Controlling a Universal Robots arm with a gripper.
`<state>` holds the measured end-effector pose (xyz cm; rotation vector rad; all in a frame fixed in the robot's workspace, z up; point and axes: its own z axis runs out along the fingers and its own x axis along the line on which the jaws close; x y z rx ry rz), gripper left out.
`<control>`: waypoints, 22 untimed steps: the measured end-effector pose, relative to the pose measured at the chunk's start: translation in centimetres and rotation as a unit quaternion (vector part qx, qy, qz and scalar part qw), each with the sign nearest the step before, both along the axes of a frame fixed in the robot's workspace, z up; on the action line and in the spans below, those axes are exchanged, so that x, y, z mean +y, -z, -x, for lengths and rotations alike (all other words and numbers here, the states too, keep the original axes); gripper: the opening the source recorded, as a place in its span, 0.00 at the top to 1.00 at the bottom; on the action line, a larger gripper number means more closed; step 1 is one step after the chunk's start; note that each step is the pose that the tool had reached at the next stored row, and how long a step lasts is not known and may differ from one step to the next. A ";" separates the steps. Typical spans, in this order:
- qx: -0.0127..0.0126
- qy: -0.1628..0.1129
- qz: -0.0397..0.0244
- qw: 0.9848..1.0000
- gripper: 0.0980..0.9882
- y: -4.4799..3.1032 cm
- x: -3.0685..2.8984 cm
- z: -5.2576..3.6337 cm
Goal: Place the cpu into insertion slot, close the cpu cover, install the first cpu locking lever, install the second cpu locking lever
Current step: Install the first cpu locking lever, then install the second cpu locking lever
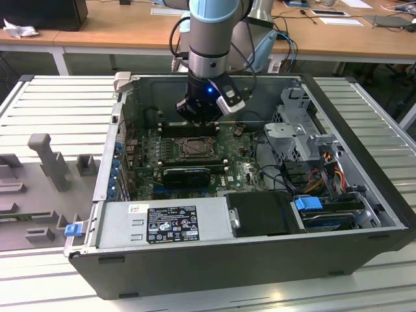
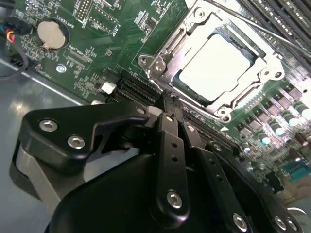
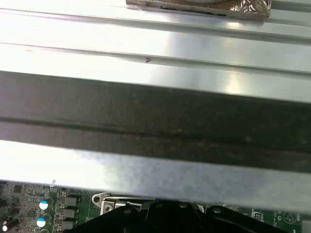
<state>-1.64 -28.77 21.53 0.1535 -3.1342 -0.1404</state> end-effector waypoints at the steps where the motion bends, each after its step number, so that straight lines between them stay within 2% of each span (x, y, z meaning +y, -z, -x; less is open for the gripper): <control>1: 0.000 0.000 0.000 1.000 0.99 0.00 -0.02 0.00; 16: 0.000 0.000 0.000 1.000 0.99 -0.01 -0.64 0.00; 19: 0.000 0.000 0.000 1.000 0.99 -0.65 -0.67 0.00; 22: 0.000 0.000 0.000 1.000 0.99 -0.76 -0.74 0.00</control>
